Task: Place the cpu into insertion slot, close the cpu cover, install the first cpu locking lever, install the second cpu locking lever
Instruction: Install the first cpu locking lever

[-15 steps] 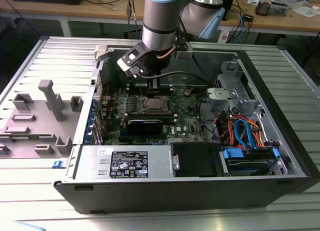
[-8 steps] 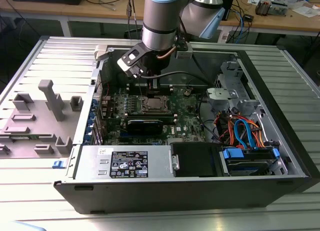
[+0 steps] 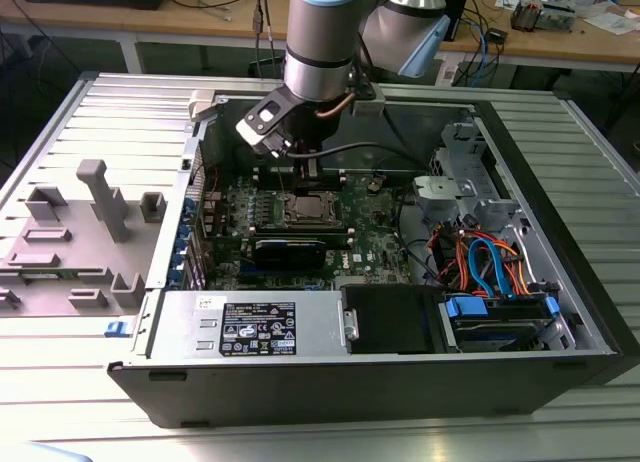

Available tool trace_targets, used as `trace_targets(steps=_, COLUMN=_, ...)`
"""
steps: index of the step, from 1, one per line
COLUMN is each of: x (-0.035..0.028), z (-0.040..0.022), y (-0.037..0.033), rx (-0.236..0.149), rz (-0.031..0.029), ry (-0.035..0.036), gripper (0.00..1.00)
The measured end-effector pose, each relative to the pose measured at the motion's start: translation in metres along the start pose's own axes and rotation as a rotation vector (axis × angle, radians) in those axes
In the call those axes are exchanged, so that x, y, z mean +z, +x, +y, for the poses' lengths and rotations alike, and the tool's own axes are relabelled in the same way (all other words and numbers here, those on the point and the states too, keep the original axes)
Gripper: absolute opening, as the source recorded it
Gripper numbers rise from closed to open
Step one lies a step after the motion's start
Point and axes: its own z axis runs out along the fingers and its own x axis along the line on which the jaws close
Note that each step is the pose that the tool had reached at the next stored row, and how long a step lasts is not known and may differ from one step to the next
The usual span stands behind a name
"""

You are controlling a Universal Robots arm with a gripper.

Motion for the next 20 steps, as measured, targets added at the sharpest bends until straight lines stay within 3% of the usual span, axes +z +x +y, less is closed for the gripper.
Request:
trace_targets(steps=5, x=0.0001, z=-0.0001, y=-0.0008, rx=-0.039, rz=-0.0014, ry=0.0003, gripper=0.11)
trace_targets(steps=13, x=0.0, z=-0.0001, y=-0.0009, rx=-0.178, rz=-0.0098, ry=0.0026, gripper=0.11)
trace_targets(steps=20, x=0.0, z=-0.0002, y=-0.0009, rx=-0.266, rz=-0.0153, ry=0.004, gripper=0.11)
